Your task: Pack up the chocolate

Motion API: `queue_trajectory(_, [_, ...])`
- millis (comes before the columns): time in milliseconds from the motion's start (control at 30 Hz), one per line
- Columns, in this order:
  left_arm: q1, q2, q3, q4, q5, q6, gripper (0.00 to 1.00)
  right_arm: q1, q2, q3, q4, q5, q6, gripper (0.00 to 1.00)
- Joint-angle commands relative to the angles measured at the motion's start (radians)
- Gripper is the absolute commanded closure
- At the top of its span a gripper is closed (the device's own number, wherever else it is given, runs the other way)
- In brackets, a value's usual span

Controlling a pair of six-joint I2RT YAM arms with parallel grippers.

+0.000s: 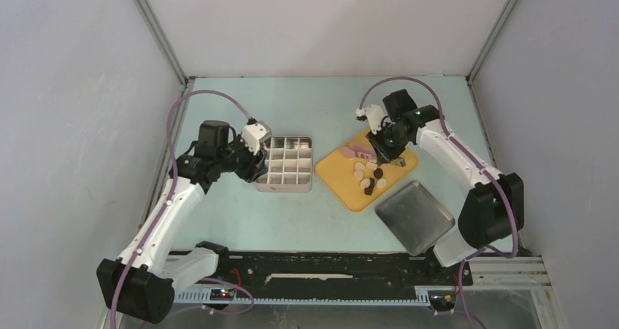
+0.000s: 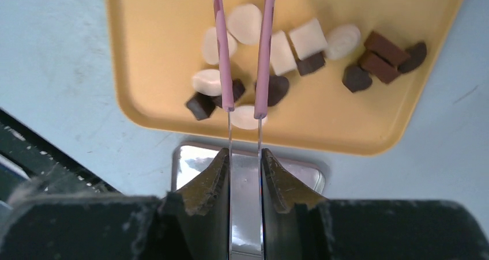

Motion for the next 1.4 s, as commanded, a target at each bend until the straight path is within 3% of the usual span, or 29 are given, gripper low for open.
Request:
queue_trajectory(0, [0.032, -0.061, 0.032, -0.053, -0.135, -0.016, 0.47, 0.077, -0.084, 0.077, -0.006, -0.070, -0.040, 0.85])
queue_trajectory(133, [0.093, -0.096, 0.028, -0.063, -0.330, -0.102, 0.46, 0.141, -0.016, 0.176, -0.017, -0.107, -0.024, 0.85])
queue_trajectory(333, [0.249, -0.167, 0.026, -0.121, -0.210, -0.205, 0.41, 0.219, 0.177, 0.463, -0.053, -0.170, -0.013, 0.85])
queue_trajectory(467, [0.254, -0.234, -0.007, -0.119, -0.162, -0.223, 0.41, 0.268, 0.333, 0.673, -0.086, -0.181, -0.009, 0.85])
queue_trajectory(700, [0.254, -0.343, -0.071, -0.093, -0.211, -0.189, 0.38, 0.332, 0.563, 0.967, -0.124, -0.193, 0.018, 0.85])
queue_trajectory(1000, [0.281, -0.413, -0.144, -0.082, -0.159, -0.177, 0.19, 0.360, 0.665, 1.012, -0.039, -0.185, 0.023, 0.84])
queue_trajectory(1200, [0.281, -0.429, -0.151, -0.084, -0.137, -0.168, 0.18, 0.371, 0.715, 1.038, -0.011, -0.165, 0.022, 0.83])
queue_trajectory(1367, [0.282, -0.422, -0.150, -0.081, -0.128, -0.165, 0.18, 0.380, 0.742, 1.044, 0.006, -0.143, 0.026, 0.75])
